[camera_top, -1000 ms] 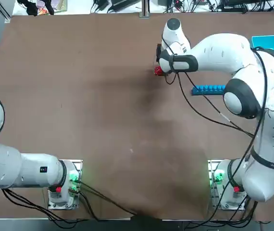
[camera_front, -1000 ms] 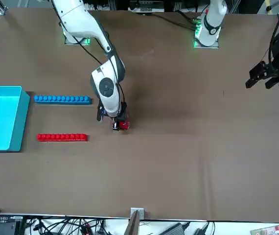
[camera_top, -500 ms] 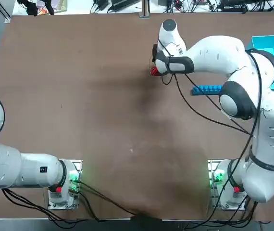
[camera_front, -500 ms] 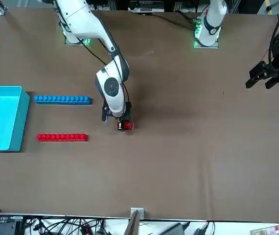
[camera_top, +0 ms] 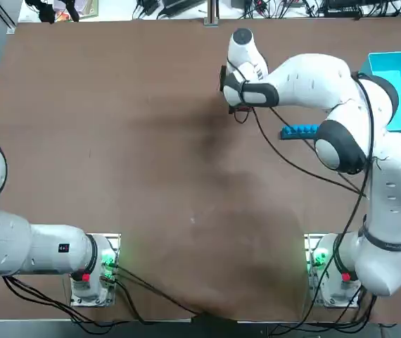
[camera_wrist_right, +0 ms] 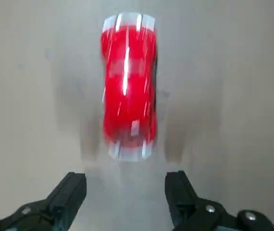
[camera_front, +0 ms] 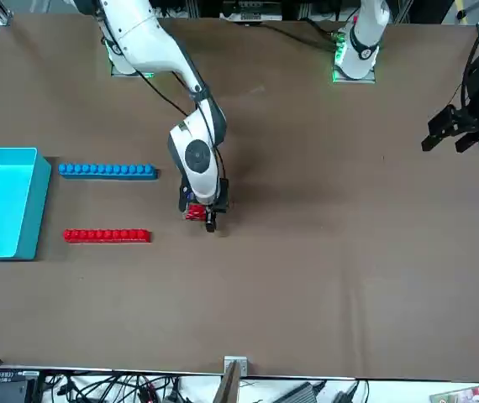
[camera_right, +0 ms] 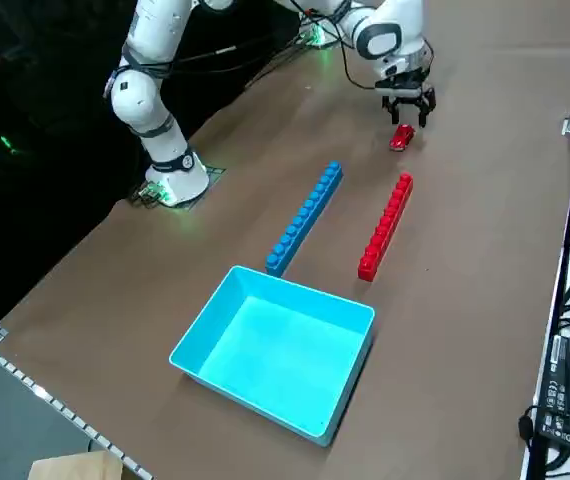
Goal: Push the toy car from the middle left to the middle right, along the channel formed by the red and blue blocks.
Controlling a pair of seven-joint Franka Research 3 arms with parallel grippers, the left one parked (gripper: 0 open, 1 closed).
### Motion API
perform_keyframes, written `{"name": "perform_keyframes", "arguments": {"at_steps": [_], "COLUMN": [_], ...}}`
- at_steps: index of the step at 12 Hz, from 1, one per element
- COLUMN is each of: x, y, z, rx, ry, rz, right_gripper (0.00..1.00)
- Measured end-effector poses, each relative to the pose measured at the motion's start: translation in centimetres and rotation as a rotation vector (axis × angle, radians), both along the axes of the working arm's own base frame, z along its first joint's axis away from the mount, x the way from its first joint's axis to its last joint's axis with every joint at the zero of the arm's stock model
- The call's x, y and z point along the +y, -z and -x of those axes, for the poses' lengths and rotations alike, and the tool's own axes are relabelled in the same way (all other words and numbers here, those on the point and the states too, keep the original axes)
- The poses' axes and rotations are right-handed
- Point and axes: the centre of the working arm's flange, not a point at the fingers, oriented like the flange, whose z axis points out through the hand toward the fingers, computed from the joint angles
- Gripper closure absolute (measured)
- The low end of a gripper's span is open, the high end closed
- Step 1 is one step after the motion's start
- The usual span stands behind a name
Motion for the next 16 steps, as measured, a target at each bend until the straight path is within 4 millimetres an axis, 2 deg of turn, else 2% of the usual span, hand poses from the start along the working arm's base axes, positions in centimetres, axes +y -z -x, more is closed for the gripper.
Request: {"name": "perform_keyframes", "arguments": {"at_steps": [6,9,12,16], "x": [0.6,0.1,-2.7,-9.6], "y": [-6.8,-10.4,-15.5,-21.7], "z": [-2.4,-2.9,-3.6,-5.5], "rx": [0.018,0.007,0.027,0.054], "ry": [0.0,-0.089,-0.227,-0.453], "rz": [0.022,0.019,0.033,0.044], "right_gripper": [0.0,0.0,0.0,0.0]}}
